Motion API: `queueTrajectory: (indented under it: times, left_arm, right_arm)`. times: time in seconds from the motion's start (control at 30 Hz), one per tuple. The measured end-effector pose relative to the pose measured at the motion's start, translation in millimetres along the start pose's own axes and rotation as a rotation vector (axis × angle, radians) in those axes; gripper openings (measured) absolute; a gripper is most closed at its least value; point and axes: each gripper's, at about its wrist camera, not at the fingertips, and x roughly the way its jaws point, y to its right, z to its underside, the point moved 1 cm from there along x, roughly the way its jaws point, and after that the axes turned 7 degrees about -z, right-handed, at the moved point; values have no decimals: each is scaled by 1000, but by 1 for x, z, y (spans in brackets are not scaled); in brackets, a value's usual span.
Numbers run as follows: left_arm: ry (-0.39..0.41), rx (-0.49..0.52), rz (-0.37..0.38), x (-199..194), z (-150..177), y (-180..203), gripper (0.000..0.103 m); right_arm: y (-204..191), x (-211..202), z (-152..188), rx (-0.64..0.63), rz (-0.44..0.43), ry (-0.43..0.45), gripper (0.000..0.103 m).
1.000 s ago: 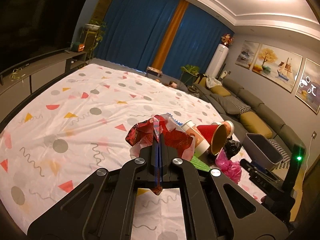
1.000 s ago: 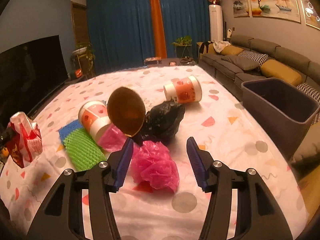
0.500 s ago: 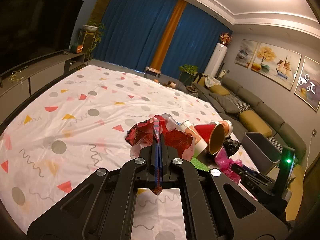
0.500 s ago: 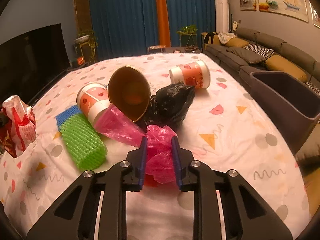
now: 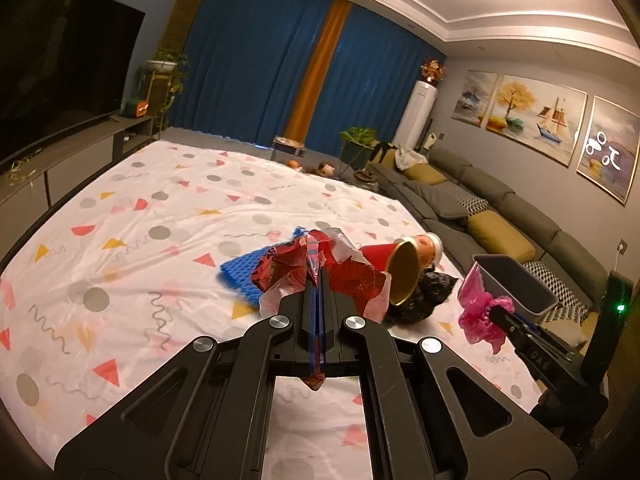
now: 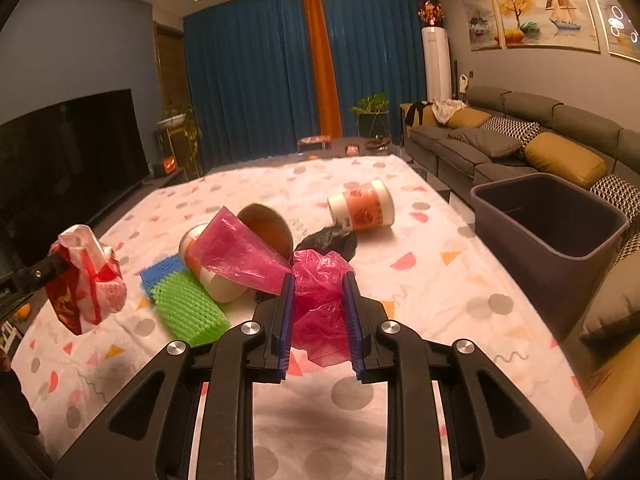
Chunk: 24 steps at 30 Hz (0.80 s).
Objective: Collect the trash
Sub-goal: 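Carry the red wrapper and pink bag to the grey bin and open both tools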
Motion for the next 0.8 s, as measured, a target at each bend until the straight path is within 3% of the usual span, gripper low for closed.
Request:
queueTrajectory:
  times: [0.37,0.8]
  left_arm:
    - [5,79,93,7,-3,58,0]
    - [-9,191,264,44,-9,169,0]
  right_arm:
    - [27,-38,-8,21,27,80,24]
    - [85,-61,-32,35,141,181,24]
